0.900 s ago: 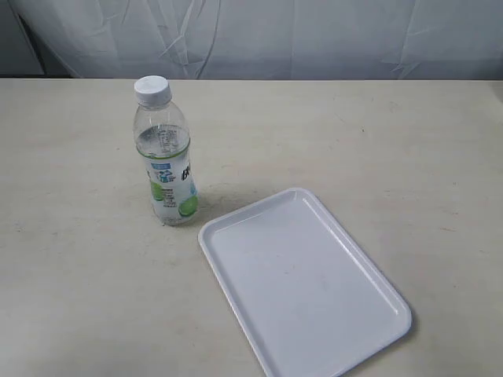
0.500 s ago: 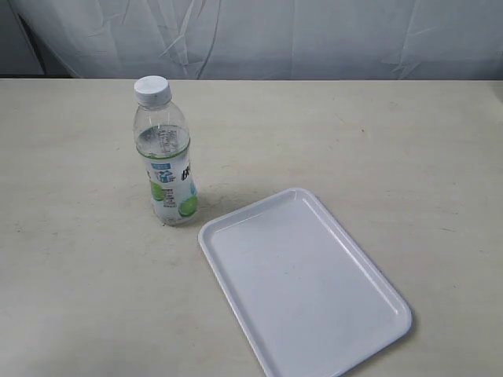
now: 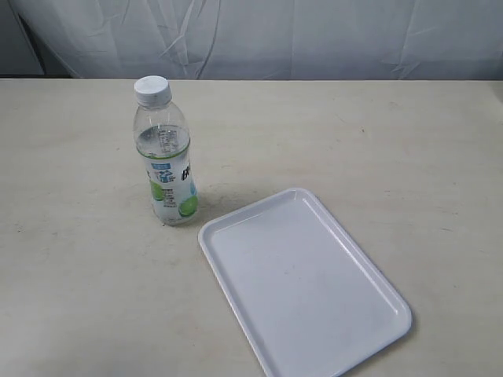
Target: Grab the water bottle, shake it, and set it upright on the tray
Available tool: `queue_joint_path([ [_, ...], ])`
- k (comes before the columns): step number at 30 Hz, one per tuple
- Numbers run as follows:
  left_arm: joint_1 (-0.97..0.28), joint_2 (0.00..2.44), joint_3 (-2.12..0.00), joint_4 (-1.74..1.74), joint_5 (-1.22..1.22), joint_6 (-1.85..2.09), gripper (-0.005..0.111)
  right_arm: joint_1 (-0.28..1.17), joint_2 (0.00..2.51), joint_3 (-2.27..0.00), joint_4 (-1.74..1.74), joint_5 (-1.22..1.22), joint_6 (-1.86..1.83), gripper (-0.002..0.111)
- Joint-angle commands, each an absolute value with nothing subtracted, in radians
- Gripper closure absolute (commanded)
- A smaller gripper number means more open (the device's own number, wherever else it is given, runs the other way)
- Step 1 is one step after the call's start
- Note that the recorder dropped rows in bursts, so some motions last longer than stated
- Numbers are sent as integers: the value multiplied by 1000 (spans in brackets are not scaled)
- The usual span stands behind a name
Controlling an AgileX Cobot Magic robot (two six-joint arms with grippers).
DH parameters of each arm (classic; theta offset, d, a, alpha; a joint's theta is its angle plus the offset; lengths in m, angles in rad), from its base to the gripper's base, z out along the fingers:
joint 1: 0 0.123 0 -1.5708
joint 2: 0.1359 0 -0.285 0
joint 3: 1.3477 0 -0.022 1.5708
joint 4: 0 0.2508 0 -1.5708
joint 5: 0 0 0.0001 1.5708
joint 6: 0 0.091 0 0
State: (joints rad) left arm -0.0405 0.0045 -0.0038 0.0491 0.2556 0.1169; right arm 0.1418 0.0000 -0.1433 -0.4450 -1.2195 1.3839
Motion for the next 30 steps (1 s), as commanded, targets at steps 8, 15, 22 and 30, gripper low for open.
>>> queue_joint_path([
  [8,-41,0,0,47,245,114,106,136,8,-293,-1142,-457,1588,109],
  [15,-41,0,0,47,245,114,106,136,412,-333,-1613,-321,1857,109],
  [22,-41,0,0,47,245,114,106,142,946,-454,-1677,-476,1857,109],
  [30,-41,0,0,47,245,114,106,387,1331,-646,-1684,-253,1841,109],
])
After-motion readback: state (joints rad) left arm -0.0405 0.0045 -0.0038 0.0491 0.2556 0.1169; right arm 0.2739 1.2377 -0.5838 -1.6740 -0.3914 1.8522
